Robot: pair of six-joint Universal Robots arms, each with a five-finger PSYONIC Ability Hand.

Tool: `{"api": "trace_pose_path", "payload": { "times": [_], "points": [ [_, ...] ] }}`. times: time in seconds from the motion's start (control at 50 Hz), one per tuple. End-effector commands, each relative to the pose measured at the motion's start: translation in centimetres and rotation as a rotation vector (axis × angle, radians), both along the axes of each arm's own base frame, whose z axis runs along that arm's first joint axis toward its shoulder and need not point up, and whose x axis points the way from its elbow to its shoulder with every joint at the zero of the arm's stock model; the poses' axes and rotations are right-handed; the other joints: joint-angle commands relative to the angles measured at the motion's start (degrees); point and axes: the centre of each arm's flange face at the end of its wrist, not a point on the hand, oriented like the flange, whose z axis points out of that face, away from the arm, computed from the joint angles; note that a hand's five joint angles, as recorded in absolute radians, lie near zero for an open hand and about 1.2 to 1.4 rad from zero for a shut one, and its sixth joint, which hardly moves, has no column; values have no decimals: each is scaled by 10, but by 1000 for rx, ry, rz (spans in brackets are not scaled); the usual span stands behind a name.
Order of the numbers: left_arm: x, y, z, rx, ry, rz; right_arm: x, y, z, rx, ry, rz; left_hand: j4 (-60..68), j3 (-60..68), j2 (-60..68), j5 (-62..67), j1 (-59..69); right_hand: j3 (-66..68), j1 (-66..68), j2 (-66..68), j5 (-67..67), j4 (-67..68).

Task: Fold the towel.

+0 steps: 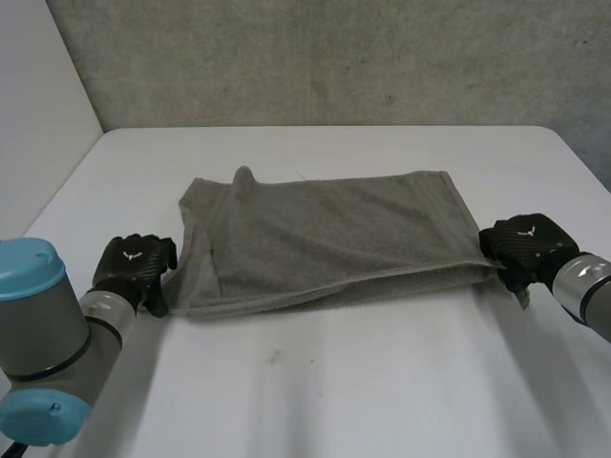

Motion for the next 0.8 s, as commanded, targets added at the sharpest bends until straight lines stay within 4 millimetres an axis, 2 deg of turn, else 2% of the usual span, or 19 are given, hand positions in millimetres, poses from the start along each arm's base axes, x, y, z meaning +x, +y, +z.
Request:
{"api": "trace_pose_path", "payload": {
  "times": [0.02, 0.32, 0.56, 0.76, 0.8],
  "points": [
    [2, -1, -2, 4, 2, 5, 0, 0, -2, 3, 0, 1, 90, 89, 89, 89, 88, 33, 30, 35, 23, 31],
    [-3, 15, -6, 61, 19, -94, 1, -1, -10, 20, 3, 1, 92, 91, 91, 90, 89, 33, 30, 35, 23, 31],
    [-5, 10, -9, 69, 19, -99, 0, -2, -11, 18, 4, 1, 98, 98, 97, 97, 96, 33, 30, 35, 23, 31],
    [-9, -1, -23, 92, 14, -101, 0, -3, -12, 20, 5, -1, 233, 232, 232, 232, 231, 33, 30, 35, 23, 31],
    [-10, -5, -26, 99, 13, -101, 0, -3, -12, 19, 4, -1, 313, 313, 312, 312, 311, 33, 30, 35, 23, 31]
  ]
}}
